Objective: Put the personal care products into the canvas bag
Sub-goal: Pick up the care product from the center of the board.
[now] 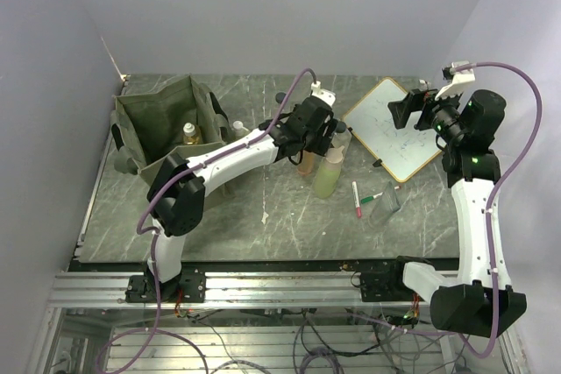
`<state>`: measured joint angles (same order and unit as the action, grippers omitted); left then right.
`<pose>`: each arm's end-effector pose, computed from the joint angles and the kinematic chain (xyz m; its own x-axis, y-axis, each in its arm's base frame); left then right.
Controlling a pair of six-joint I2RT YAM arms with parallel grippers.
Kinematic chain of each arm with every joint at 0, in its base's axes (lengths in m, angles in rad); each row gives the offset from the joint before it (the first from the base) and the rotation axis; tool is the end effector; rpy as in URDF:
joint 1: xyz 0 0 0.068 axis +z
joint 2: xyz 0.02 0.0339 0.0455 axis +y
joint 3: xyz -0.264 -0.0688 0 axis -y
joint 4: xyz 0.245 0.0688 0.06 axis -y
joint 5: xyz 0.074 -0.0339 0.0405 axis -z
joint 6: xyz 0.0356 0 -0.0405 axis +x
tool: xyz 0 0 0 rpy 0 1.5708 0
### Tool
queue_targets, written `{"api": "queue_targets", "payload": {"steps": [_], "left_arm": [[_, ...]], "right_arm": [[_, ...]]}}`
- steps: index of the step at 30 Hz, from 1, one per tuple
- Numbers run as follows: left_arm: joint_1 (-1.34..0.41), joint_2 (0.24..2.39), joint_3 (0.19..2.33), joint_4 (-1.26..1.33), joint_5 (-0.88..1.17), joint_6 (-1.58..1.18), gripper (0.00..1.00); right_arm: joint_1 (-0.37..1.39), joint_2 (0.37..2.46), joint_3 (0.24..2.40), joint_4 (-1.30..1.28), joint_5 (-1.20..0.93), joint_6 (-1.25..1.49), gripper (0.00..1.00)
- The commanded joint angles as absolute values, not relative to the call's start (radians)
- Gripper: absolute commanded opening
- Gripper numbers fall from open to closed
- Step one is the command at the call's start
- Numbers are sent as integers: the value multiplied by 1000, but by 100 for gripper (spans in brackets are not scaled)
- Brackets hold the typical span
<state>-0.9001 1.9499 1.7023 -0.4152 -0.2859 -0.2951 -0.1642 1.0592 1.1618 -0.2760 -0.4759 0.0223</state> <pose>0.2908 -0.3504 0.2903 -0.5443 0.2371 -0.8047 0.4757 0.8773 -0.0632 0.2319 -0.0219 0.4102 -0.1769 0.0494 -0.9830 -0.2960 0.9498 0.1010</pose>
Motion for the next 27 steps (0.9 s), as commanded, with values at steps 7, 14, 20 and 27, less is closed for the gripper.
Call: {"api": "queue_targets", "payload": {"steps": [7,14,20,27], "left_arm": [[-880,1967,1662,-335,-276,-281,77],[-879,1980,1660,-307,-276,-256,76],[-866,1989,1660,-303,-285,-259,78],[-862,1988,1648,-294,-284,-249,71]], "right_arm": [[-183,1037,1144,-264,-490,41,100],[-195,1029,1133,-261,-498,46,100],[-204,1022,1129,-265,-502,48,100],[-214,1014,1111,-249,-507,61,100]]}}
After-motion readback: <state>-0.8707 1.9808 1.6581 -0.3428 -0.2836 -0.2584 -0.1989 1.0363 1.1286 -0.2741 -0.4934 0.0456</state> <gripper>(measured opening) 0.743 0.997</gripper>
